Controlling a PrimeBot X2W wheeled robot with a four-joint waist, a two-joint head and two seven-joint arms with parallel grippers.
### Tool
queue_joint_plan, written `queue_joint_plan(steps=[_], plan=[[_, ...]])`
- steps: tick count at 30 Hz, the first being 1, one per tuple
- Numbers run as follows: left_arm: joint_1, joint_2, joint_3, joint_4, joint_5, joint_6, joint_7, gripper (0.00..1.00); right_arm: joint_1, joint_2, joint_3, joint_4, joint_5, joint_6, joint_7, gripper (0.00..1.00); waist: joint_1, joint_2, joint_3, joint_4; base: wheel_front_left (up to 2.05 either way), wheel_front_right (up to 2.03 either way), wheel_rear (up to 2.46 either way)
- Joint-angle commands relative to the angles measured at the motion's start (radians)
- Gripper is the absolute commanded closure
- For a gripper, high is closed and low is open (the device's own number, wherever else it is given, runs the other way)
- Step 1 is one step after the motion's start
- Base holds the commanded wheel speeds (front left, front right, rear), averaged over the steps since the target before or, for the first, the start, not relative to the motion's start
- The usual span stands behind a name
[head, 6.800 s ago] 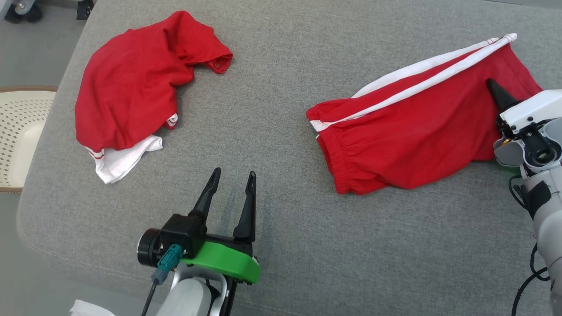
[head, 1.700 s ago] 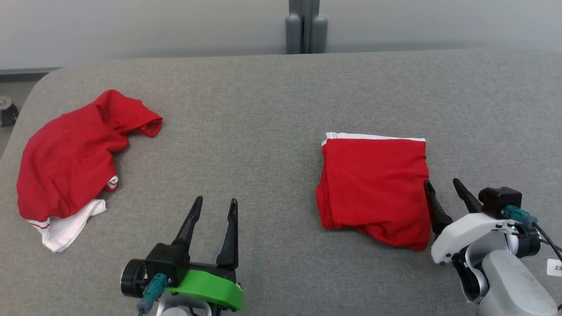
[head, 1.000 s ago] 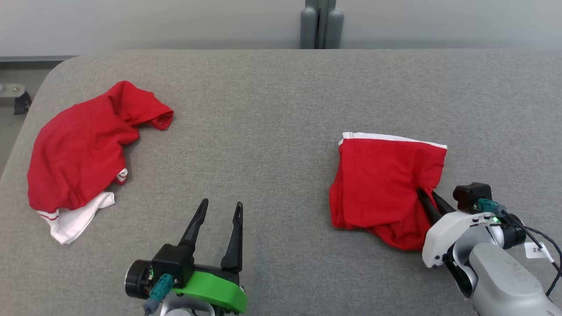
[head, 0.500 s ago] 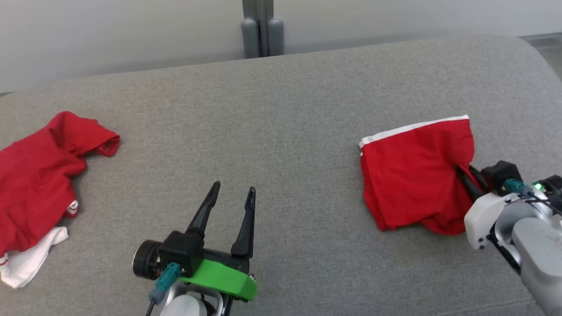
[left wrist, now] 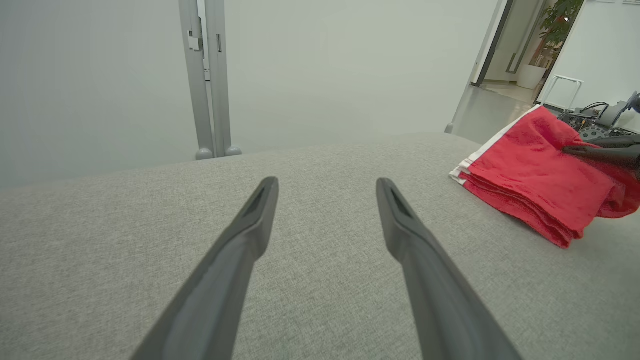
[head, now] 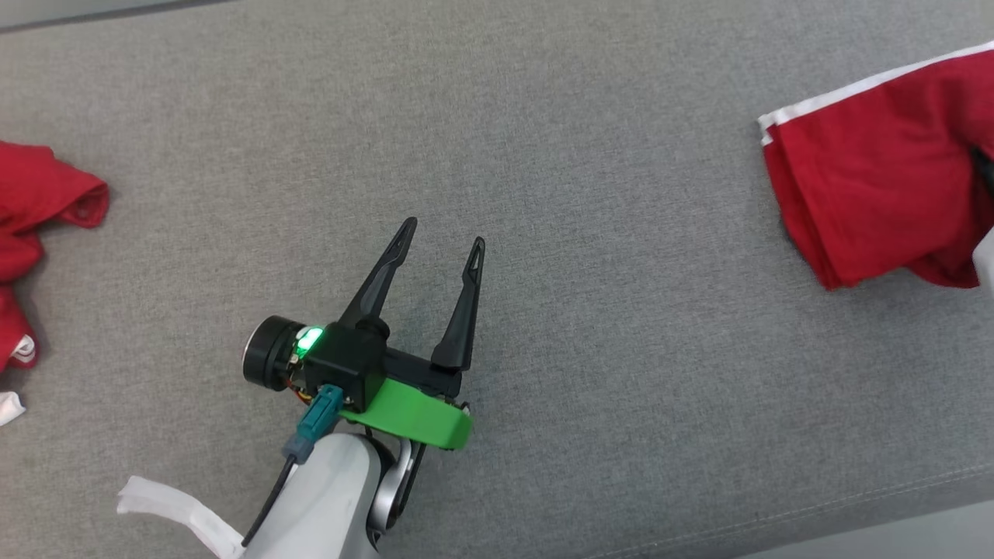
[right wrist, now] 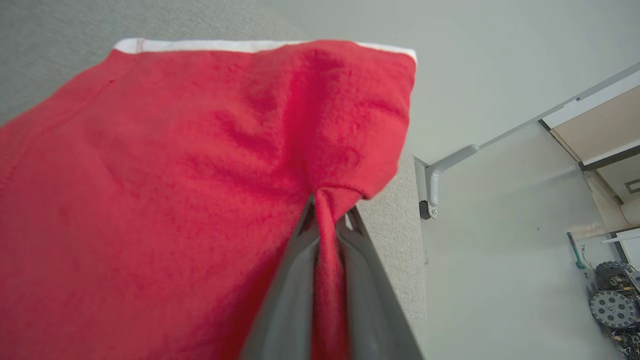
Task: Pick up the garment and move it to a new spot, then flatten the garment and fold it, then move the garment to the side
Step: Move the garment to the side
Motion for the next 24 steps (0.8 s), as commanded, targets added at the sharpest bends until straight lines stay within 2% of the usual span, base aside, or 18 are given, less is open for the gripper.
queue_joint_plan(steps=[1, 5, 10, 11, 12, 18, 24], plan=[[-0.024, 0.005, 0.001, -0.001, 0.011, -0.001, -0.001, 0.0, -0.029, -0.017, -0.012, 0.013, 0.01, -0.002, -0.002, 1.0, -0.0001, -0.0001, 0.089, -0.003, 0.0, 0.0, 0.0], [-0.042, 0.005, 0.001, -0.001, 0.01, 0.006, -0.001, 0.0, -0.063, -0.054, -0.047, 0.069, 0.019, -0.002, -0.003, 1.0, -0.0001, -0.0001, 0.114, 0.02, 0.0, 0.0, 0.0], [-0.045, 0.005, 0.001, -0.004, 0.003, 0.011, -0.001, 0.0, -0.085, -0.068, -0.078, 0.116, 0.027, -0.002, -0.003, 1.0, -0.0001, -0.0001, 0.123, 0.042, 0.0, 0.0, 0.0], [-0.045, 0.005, 0.0, -0.003, 0.002, 0.011, -0.001, 0.0, -0.09, -0.073, -0.089, 0.115, 0.02, -0.002, -0.003, 0.69, -0.0001, -0.0001, 0.121, 0.047, 0.0, 0.0, 0.0], [-0.045, 0.005, 0.001, -0.003, 0.001, 0.013, -0.001, 0.0, -0.093, -0.073, -0.098, 0.114, 0.016, -0.002, -0.003, 0.02, -0.0001, -0.0001, 0.12, 0.05, 0.0, 0.0, 0.0], [-0.021, 0.005, 0.014, -0.004, -0.015, 0.023, -0.001, 0.0, -0.067, -0.049, -0.142, 0.099, -0.023, -0.002, -0.003, 0.0, -0.0001, -0.0001, 0.072, 0.062, 0.0, 0.0, 0.0], [0.028, 0.005, 0.046, -0.007, -0.049, 0.029, -0.001, 0.0, -0.018, -0.001, -0.174, 0.046, -0.036, -0.002, -0.003, 0.0, -0.0001, -0.0001, -0.04, 0.069, 0.0, 0.0, 0.0]])
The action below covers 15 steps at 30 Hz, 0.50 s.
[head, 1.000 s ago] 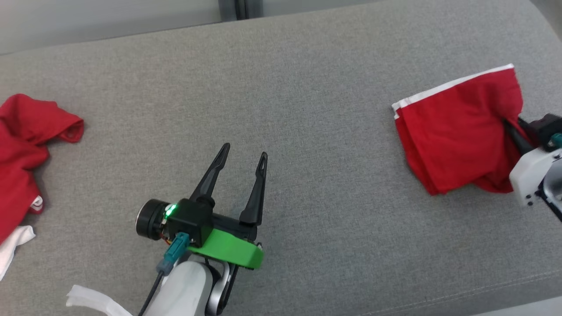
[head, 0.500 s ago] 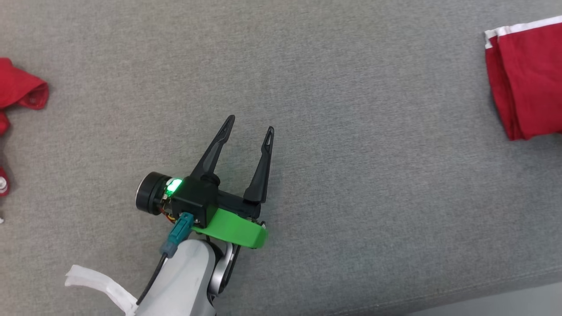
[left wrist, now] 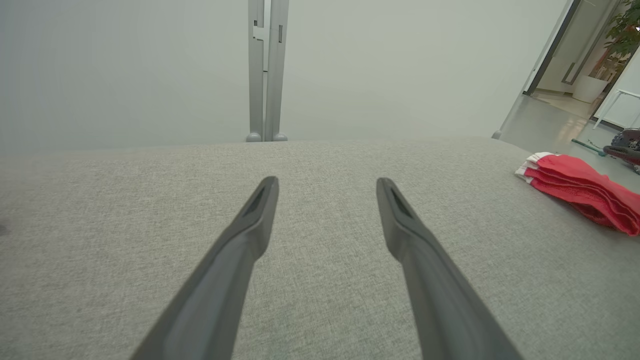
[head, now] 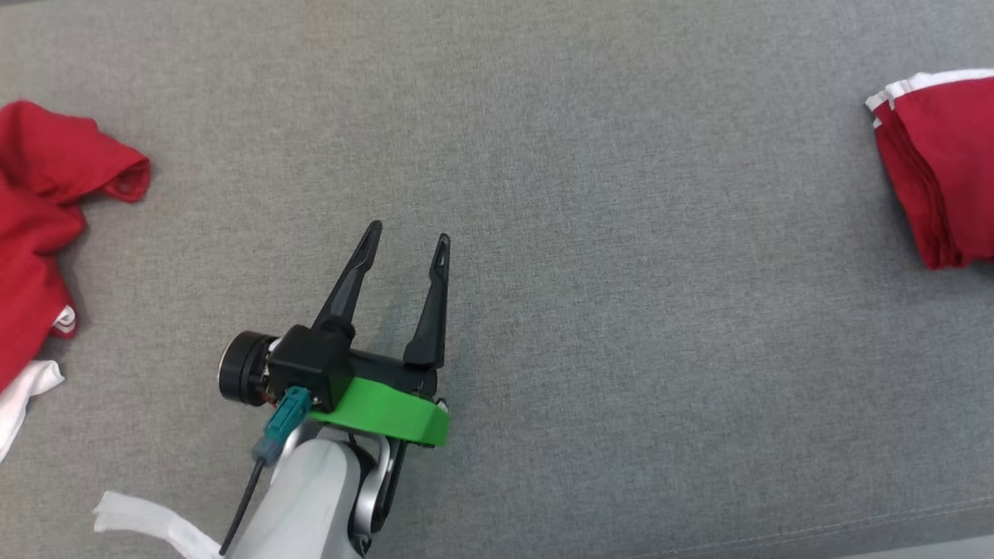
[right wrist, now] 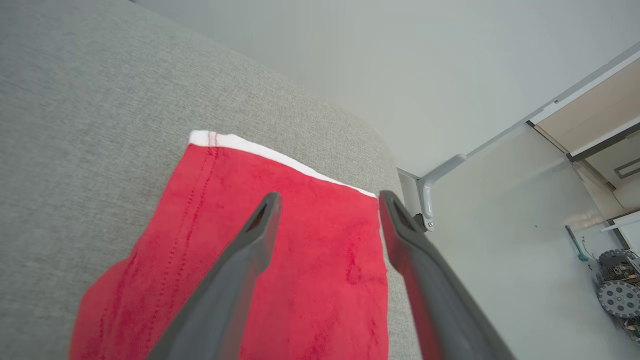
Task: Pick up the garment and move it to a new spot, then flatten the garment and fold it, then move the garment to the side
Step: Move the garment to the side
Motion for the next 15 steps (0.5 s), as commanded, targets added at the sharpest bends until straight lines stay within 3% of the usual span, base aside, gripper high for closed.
queue_joint_plan(steps=[1, 15], plan=[[0.03, 0.005, 0.012, -0.003, -0.013, 0.006, -0.001, 0.0, 0.03, 0.015, -0.005, -0.018, 0.001, -0.001, -0.003, 0.0, -0.0001, -0.0001, -0.092, 0.006, 0.0, 0.0, 0.0], [0.221, 0.005, 0.188, -0.013, -0.023, -0.006, -0.001, 0.0, 0.298, 0.227, -0.104, -0.369, 0.144, -0.001, -0.003, 0.0, -0.0001, -0.0001, -0.36, 0.049, 0.0, 0.0, 0.0]])
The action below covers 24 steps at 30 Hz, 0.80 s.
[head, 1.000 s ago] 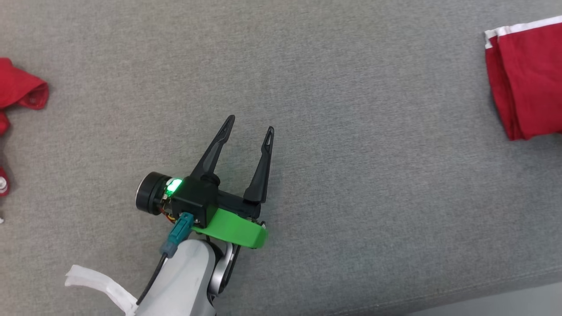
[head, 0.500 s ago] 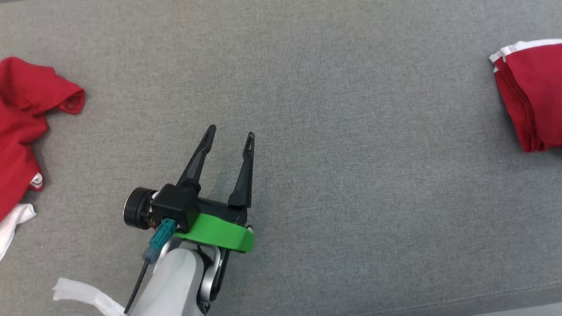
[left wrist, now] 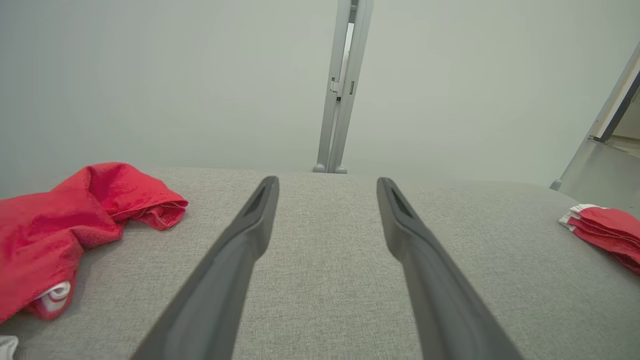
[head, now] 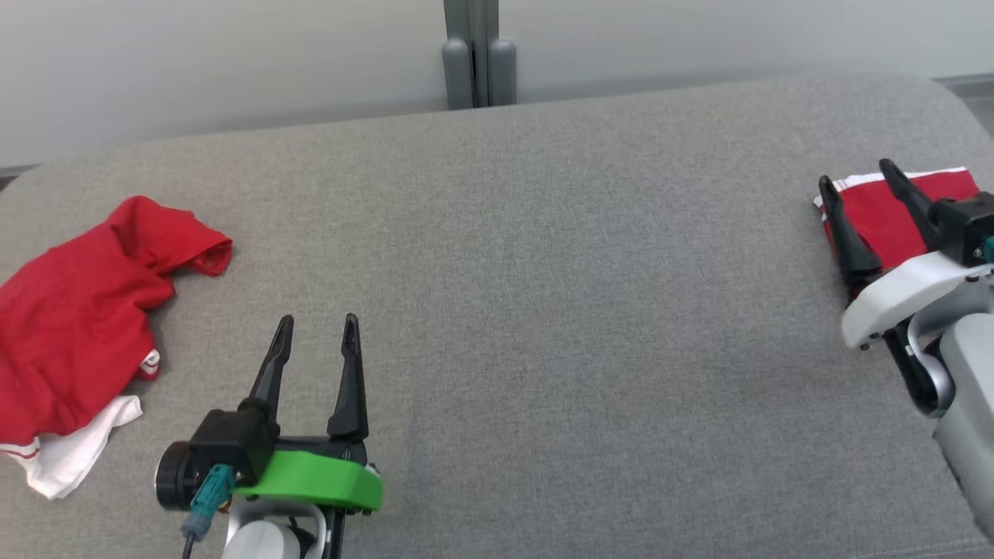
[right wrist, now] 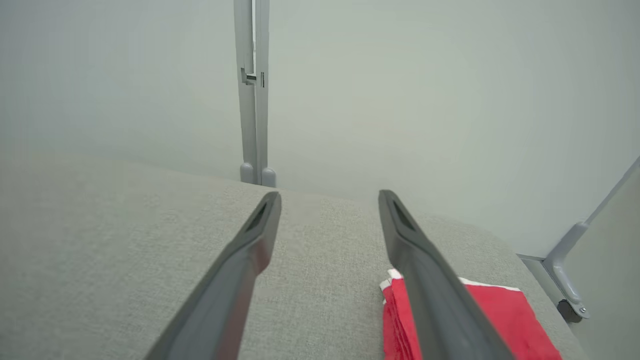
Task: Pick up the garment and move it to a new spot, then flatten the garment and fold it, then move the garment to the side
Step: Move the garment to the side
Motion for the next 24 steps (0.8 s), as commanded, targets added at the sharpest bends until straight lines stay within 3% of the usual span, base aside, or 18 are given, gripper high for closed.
queue_joint_plan(steps=[1, 7, 15, 24], plan=[[0.025, 0.004, 0.013, -0.002, 0.001, -0.008, -0.001, 0.0, 0.046, 0.023, -0.022, -0.027, 0.014, -0.001, -0.002, 0.0, 0.0, 0.0, -0.096, 0.031, 0.0, 0.0, 0.0], [0.069, 0.004, 0.036, 0.012, 0.029, -0.033, -0.001, 0.0, 0.235, 0.15, -0.109, -0.206, -0.011, -0.001, -0.002, 0.0, 0.0, 0.0, -0.139, 0.052, 0.0, 0.0, 0.0], [0.154, 0.004, 0.074, 0.006, 0.0, -0.015, -0.001, 0.0, 0.415, 0.312, -0.167, -0.345, -0.087, -0.001, -0.002, 0.0, 0.0, 0.0, -0.172, 0.044, 0.0, 0.0, 0.0], [0.204, 0.004, 0.058, 0.011, 0.037, -0.019, -0.001, 0.0, 0.501, 0.372, -0.162, -0.392, -0.128, -0.001, -0.002, 0.0, 0.0, 0.0, -0.191, 0.039, 0.0, 0.0, 0.0]])
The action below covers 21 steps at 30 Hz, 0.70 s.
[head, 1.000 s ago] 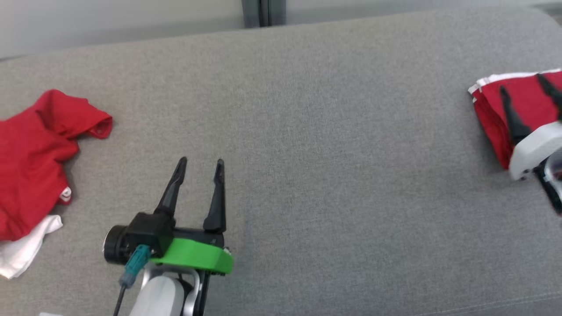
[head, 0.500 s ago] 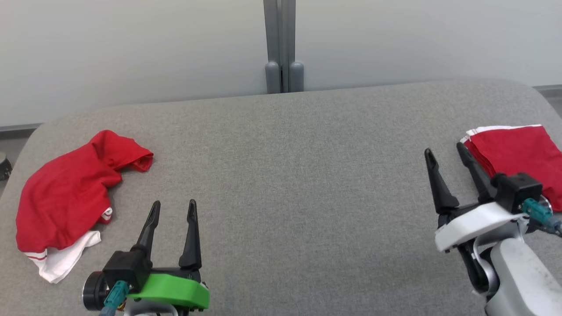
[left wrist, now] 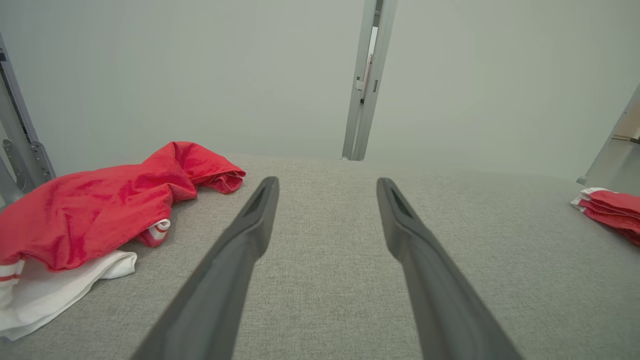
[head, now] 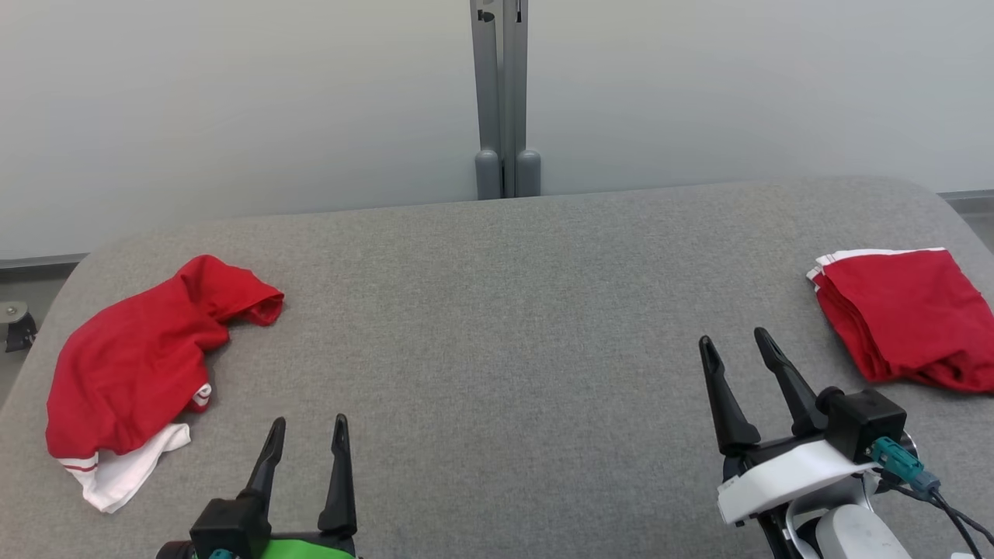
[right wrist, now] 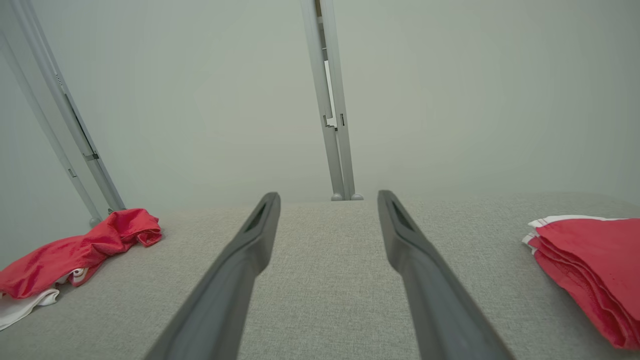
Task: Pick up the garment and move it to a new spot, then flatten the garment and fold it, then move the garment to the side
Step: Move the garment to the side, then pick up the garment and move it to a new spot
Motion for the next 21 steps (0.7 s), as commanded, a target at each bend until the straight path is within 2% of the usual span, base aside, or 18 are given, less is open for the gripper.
queue_joint_plan(steps=[1, 21], plan=[[0.014, 0.004, 0.001, -0.001, 0.003, -0.001, -0.001, 0.0, 0.017, 0.0, 0.002, -0.004, -0.008, -0.001, -0.003, 0.0, 0.0, 0.0, -0.003, 0.0, 0.0, 0.0, 0.0], [0.009, 0.004, 0.002, -0.003, -0.004, -0.007, -0.001, 0.0, 0.022, 0.002, -0.002, 0.0, 0.003, -0.001, -0.003, 0.0, 0.0, 0.0, -0.005, 0.02, 0.0, 0.0, 0.0]])
